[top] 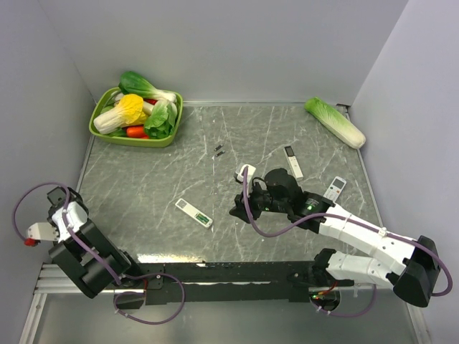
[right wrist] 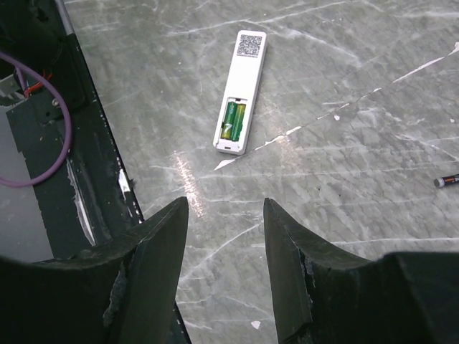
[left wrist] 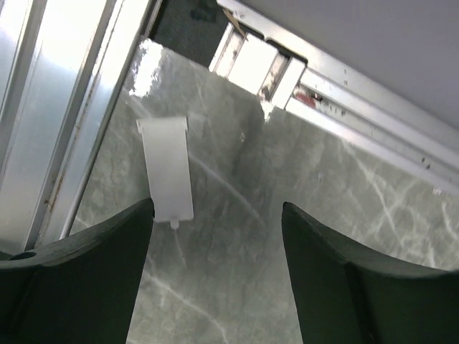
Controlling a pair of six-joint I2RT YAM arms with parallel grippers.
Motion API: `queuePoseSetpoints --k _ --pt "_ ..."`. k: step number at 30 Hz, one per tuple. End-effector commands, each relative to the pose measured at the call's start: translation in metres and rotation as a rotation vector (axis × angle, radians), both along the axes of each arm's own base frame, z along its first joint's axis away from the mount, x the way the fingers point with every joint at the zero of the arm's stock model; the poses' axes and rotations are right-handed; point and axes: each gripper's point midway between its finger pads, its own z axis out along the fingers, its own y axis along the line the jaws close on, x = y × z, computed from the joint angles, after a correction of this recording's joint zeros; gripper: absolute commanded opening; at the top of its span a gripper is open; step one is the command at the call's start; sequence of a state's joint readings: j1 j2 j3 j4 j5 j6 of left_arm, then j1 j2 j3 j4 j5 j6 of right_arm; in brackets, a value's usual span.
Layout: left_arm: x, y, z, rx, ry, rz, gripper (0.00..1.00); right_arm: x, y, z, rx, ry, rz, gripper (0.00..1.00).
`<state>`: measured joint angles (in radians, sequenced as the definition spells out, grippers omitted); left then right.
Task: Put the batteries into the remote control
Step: Move the battery cover to the center of the board.
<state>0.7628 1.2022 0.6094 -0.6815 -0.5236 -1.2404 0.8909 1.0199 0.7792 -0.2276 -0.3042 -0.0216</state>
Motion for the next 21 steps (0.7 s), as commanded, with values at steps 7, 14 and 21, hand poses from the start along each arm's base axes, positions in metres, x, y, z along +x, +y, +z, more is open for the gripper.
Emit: queuePoseSetpoints --k 7,14,21 --pt "0.006 0.012 -0.009 -0.028 -0.066 -0.047 0.75 -0.002 0.003 0.019 0.054 -0.057 0.018 0.54" --pt "0.013 0.013 -0.012 -0.029 -0.091 -0.082 0.68 -0.002 0.002 0.021 0.057 -0.069 0.020 0.54" --pt "0.019 0.009 -0.017 -0.050 -0.118 -0.113 0.62 0.001 -0.001 0.025 0.062 -0.091 0.000 0.54"
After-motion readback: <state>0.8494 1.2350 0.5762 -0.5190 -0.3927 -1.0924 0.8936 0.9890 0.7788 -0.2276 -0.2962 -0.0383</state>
